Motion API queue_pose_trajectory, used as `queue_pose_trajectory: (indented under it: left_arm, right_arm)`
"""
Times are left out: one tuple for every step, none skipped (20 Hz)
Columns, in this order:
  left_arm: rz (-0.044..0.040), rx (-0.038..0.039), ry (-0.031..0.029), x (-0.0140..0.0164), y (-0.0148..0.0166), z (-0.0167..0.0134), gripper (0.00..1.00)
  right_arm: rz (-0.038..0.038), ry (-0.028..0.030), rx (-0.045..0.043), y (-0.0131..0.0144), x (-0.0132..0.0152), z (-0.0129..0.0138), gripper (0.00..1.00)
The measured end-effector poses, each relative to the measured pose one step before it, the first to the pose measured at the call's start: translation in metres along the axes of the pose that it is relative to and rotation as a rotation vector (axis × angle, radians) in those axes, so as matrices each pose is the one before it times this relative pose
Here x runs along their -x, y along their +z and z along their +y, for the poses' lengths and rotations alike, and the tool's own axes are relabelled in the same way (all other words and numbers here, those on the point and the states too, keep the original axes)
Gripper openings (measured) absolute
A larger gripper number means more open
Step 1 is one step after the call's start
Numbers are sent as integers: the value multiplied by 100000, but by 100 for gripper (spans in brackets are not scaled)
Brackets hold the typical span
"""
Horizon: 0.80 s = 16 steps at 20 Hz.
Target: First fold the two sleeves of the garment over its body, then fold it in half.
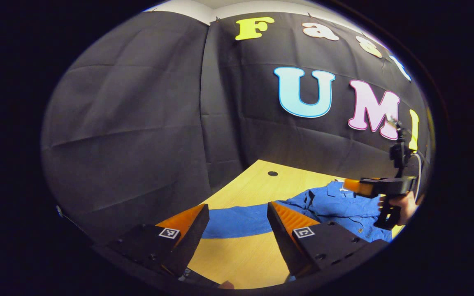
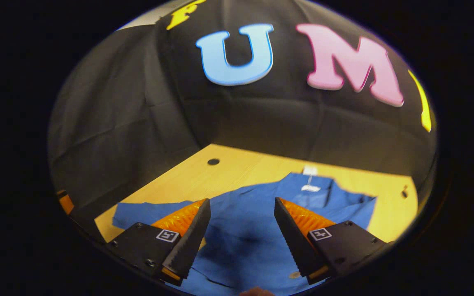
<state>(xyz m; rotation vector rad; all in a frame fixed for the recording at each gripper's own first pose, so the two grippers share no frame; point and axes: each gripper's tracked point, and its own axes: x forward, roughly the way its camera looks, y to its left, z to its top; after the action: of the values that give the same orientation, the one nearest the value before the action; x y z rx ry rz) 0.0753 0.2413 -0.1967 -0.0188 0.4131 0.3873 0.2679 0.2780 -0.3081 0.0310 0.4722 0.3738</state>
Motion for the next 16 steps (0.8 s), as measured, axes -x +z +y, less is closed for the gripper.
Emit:
queue_pose_trajectory:
  left_arm:
    - [-845, -140, 71, 135, 12, 145, 82]
    - [-901, -463, 250, -31, -108, 226, 82]
    - [-344, -469, 39, -137, -165, 152, 82]
    - [520, -4, 50, -265, -346, 105, 82]
    - [917, 1255, -535, -132, -584, 113, 82]
    - [810, 1251, -688, -286, -406, -98, 82]
    - [770, 133, -17, -211, -253, 85, 82]
    - [510, -1170, 723, -231, -450, 411, 82]
    - [-423, -1848, 642, -384, 36, 198, 81]
    - [-992, -1524, 46, -397, 260, 187, 83]
    - [-1818, -782, -925, -451, 389, 42, 83]
    - [-2278, -225, -2041, -628, 133, -147, 83]
    - [-2016, -277, -547, -933, -10, -13, 83]
    - [-783, -436, 2016, -1445, -312, 590, 83]
    - [3210, -690, 1452, -1104, -789, 343, 83]
    - [5328, -1710, 951, -801, -1170, 355, 82]
  right_arm:
    - [-5132, -4709, 2302, 1334, 2185, -1358, 98]
    - [-5371, -4396, 1092, 1503, 2027, -1642, 99]
    - [-4744, -4395, 838, 1313, 2051, -1908, 100]
    - [-2570, -4618, 840, 870, 2321, -2177, 100]
    - [-2647, -4014, 416, 722, 2329, -2040, 99]
    - [-3610, -4010, 1431, 1053, 1841, -2414, 99]
    - [-3936, -4492, 2329, 949, 1379, -2943, 99]
    - [-1904, -6312, 3123, 715, 1506, -3638, 90]
    - [-440, -6936, 3757, 123, 1284, -4043, 100]
    - [485, -6626, 3276, 138, 682, -3598, 100]
    - [-241, -4828, 2790, 302, 646, -2953, 100]
    - [-631, -3765, 1356, 862, 972, -1784, 92]
    - [-1335, -2164, -252, 932, 562, -1461, 92]
    - [-1807, -1173, -750, 1016, 906, -872, 92]
    - [-1755, -514, 329, 877, 784, -317, 92]
    - [-1571, -237, 366, 680, 639, -131, 92]
